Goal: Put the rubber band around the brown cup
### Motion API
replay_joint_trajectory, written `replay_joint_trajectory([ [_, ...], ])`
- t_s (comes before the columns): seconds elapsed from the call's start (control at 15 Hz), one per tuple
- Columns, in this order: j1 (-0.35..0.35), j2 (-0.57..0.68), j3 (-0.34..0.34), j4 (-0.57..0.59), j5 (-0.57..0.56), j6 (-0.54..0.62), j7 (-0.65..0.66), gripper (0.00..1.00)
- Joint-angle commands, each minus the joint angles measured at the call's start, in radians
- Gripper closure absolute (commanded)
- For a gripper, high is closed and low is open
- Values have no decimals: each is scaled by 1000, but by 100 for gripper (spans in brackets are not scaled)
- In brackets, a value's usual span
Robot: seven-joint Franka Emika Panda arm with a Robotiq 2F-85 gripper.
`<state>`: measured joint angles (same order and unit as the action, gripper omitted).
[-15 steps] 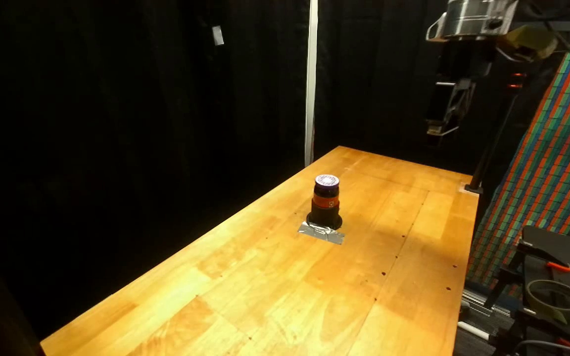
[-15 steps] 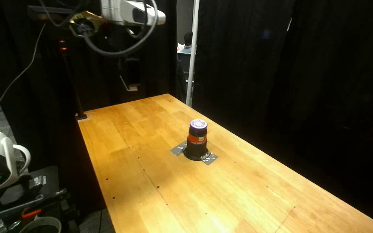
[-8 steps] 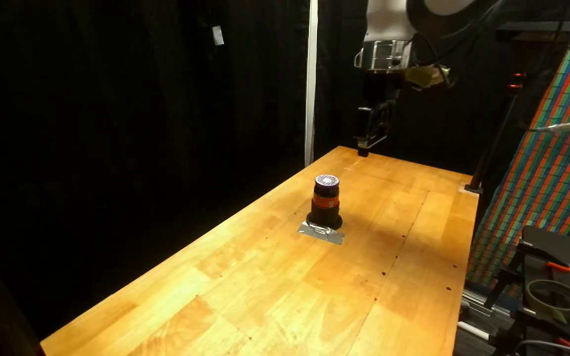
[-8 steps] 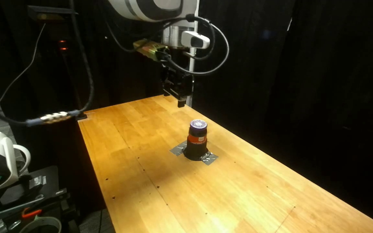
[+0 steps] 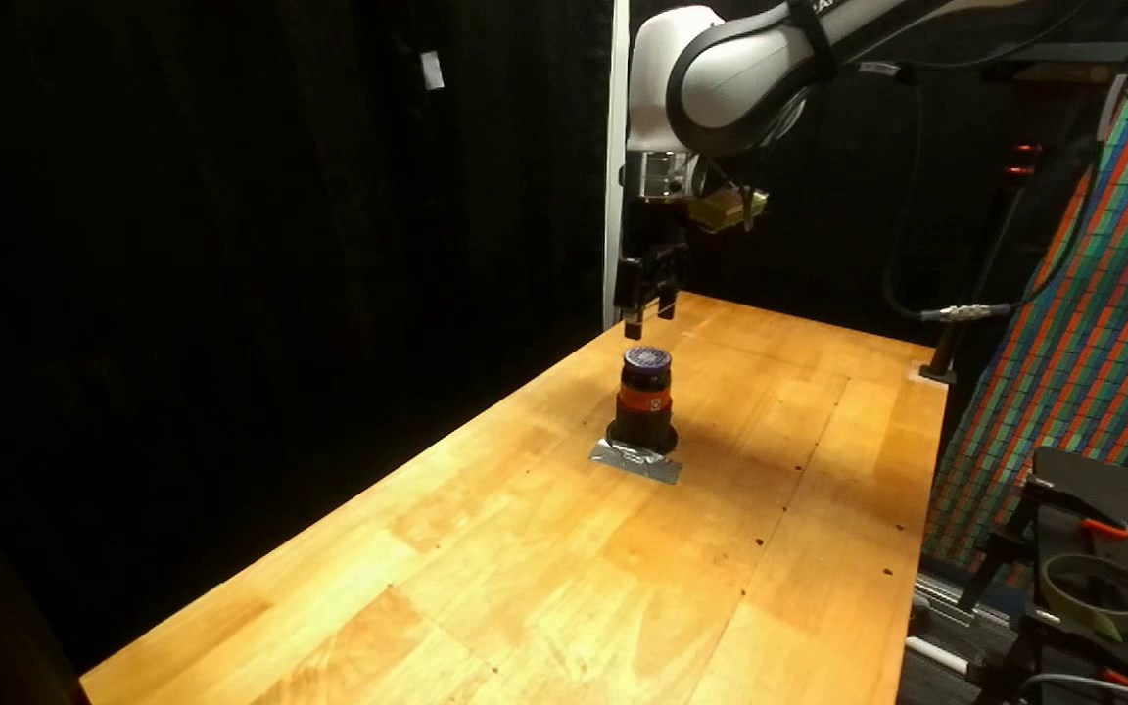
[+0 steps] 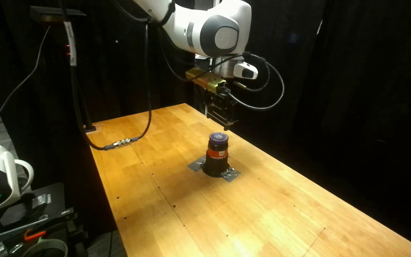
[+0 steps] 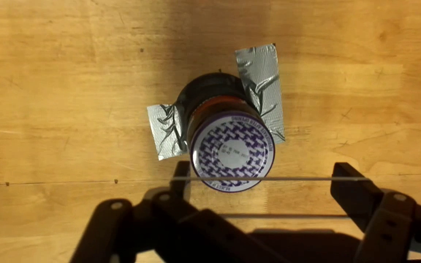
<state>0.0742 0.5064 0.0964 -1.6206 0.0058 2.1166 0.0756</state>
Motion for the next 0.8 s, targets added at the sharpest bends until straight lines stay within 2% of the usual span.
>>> replay_joint_trajectory([
  [0.0, 16, 118, -21, 164, -6, -44, -15, 0],
  [0.73, 63, 287, -76, 339, -83, -121, 7, 0],
])
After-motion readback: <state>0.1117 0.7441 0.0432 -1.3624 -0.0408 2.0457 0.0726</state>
